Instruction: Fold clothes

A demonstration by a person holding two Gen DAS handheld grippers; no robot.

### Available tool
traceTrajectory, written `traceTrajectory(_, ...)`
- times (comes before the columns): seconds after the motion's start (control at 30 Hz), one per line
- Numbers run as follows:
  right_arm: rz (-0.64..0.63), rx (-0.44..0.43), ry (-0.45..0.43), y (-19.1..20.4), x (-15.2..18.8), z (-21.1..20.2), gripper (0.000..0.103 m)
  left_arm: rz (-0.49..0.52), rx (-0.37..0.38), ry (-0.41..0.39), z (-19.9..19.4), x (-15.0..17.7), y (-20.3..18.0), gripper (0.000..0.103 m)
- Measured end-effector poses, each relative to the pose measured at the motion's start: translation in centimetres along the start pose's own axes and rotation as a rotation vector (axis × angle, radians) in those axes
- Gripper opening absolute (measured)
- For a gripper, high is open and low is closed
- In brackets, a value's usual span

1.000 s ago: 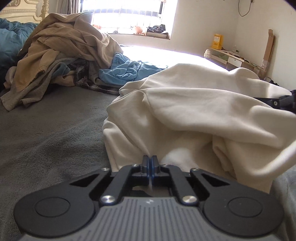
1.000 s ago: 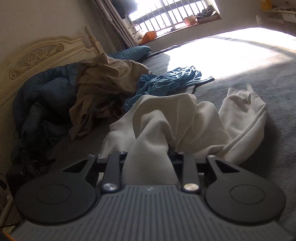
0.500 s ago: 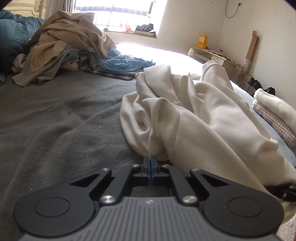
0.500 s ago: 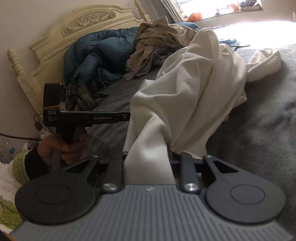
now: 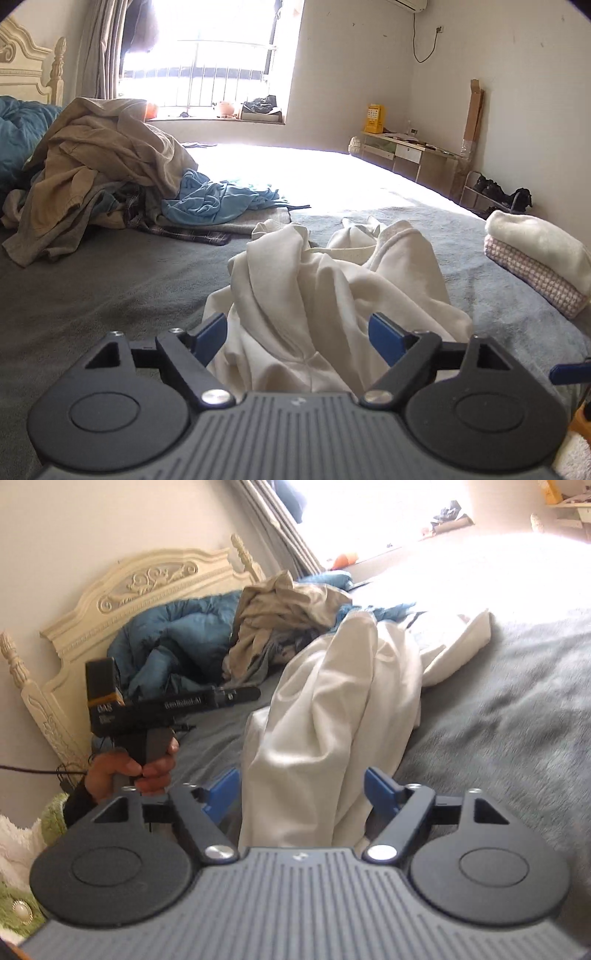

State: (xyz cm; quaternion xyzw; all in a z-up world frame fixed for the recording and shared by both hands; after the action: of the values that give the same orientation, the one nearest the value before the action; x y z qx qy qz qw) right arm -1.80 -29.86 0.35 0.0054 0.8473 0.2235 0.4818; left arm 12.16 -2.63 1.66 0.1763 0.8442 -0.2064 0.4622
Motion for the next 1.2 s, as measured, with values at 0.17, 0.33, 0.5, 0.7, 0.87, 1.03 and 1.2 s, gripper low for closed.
traceTrajectory(0.17, -0.070, 0.133, -0.068, -1.1, -6.0, 5.1, 0.086, -0.025, -0.075, 0.099, 6.8, -2.0, 1.6, 0.067)
traceTrajectory(0.33, -0.019, 0.154, 0.001, -2.7, -10.8, 16.3, 0.084, -0.108, -0.103, 0.167, 10.7, -2.6, 4.0, 0.029)
traceTrajectory(0.5, 0.060, 0.176, 0.126, -3.9, -10.9, 21.5, 0.011, -0.155, -0.134, 0.121, 9.5, -1.8, 5.3, 0.012)
traceTrajectory(0.7, 0.117, 0.219, -0.028, -5.3, -9.1, 11.8, 0.008, -0.197, -0.169, 0.067, 3.9, -0.2, 6.8, 0.011)
traceTrajectory(0.87, 0.191, 0.230, -0.043, -6.7, -6.0, 5.7, 0.008, -0.252, -0.168, 0.069, -1.6, 2.4, 7.5, 0.010)
traceTrajectory(1.03, 0.215, 0.197, -0.010, -5.4, -1.2, 3.4, 0.008, -0.269, -0.199, 0.102, -5.0, 5.8, 7.0, 0.010)
traceTrajectory(1.2, 0.072, 0.186, 0.032, -1.4, 2.0, 2.6, 0.010, -0.217, -0.194, 0.046, -7.9, 5.9, 6.2, 0.023)
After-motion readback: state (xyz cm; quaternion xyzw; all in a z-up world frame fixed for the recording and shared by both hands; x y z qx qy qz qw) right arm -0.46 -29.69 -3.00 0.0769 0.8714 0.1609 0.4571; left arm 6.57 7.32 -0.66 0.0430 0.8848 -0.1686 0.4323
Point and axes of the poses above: each gripper's, at about its wrist camera, not at the fingertips, and z roughly the way its jaws point, y to its left, x to its underside, the point moved 2 cm from there along z, roughly the way its jaws point, and after that the axes turned 11 degrees about x, right-handed, at the moved point
